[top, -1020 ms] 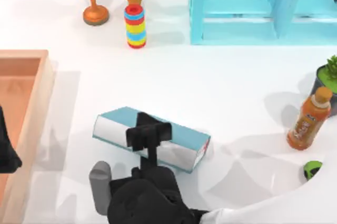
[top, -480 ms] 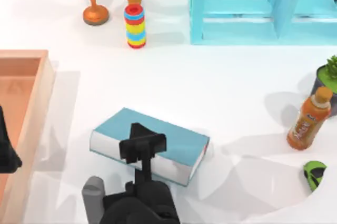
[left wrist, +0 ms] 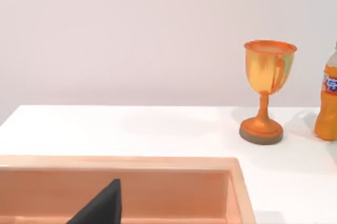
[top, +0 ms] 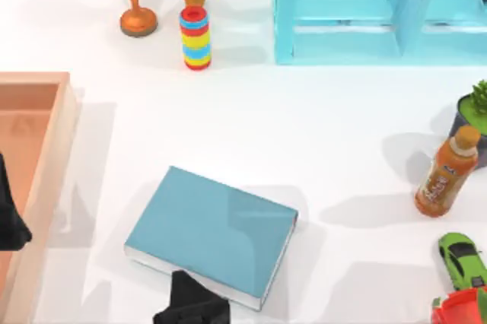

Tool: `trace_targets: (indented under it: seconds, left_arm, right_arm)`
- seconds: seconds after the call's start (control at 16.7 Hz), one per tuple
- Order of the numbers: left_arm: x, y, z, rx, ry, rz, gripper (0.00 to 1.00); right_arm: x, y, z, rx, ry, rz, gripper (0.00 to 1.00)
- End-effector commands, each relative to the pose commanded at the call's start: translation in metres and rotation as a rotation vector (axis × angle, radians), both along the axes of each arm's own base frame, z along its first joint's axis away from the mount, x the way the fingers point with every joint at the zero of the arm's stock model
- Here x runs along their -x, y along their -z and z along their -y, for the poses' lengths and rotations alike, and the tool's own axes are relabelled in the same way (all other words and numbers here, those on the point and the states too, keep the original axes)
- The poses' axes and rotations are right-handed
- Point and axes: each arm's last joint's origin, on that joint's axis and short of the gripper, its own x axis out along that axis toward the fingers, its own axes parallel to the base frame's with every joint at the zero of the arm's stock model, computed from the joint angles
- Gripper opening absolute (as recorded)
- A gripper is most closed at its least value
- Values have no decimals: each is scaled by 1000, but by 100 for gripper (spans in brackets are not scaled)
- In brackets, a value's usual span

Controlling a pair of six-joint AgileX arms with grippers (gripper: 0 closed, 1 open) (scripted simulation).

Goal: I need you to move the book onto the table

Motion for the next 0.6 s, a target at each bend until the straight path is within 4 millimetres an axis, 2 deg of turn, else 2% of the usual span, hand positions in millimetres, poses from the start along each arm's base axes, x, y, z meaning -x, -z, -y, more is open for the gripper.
trace_targets:
  seconds: [0.24, 0.6]
  left_arm:
    - [0, 0, 0, 0, 0, 0, 100]
    - [0, 0, 0, 0, 0, 0, 100]
  right_arm:
    - [25, -6, 7, 7, 28, 29, 100]
    - [32, -8, 13, 39, 43, 59, 100]
